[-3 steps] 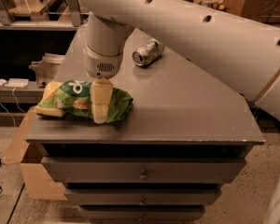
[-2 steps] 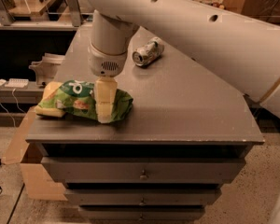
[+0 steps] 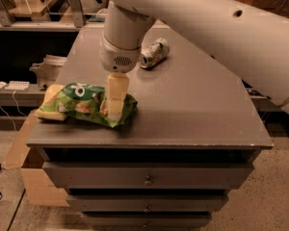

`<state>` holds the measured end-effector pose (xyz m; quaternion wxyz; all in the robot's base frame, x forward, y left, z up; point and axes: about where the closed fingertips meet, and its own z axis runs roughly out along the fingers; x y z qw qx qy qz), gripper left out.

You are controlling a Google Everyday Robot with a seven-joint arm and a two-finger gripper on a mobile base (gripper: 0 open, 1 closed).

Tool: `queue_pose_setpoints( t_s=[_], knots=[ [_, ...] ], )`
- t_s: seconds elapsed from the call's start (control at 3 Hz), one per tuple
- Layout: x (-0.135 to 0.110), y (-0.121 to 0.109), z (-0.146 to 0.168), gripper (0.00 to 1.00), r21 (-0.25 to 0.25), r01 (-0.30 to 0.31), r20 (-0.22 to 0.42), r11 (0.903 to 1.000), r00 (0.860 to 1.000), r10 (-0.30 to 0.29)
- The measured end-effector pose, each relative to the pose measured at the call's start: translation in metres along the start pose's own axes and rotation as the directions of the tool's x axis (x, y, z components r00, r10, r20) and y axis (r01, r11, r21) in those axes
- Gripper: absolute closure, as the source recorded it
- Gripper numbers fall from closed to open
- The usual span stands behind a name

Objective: Move green rice chip bag near sponge

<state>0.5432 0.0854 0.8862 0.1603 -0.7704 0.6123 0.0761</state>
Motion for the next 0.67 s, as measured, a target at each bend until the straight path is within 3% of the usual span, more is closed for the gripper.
queue_pose_setpoints(
  t_s=[0.33, 0.67],
  knots=[
    [0.0263, -0.0179, -0.0448, 0.00, 0.065, -0.038, 0.043, 0.9972, 0.998, 0.035],
    [0.0259, -0.0193, -0.0472, 0.00, 0.070, -0.038, 0.046, 0.9968, 0.998, 0.035]
  ],
)
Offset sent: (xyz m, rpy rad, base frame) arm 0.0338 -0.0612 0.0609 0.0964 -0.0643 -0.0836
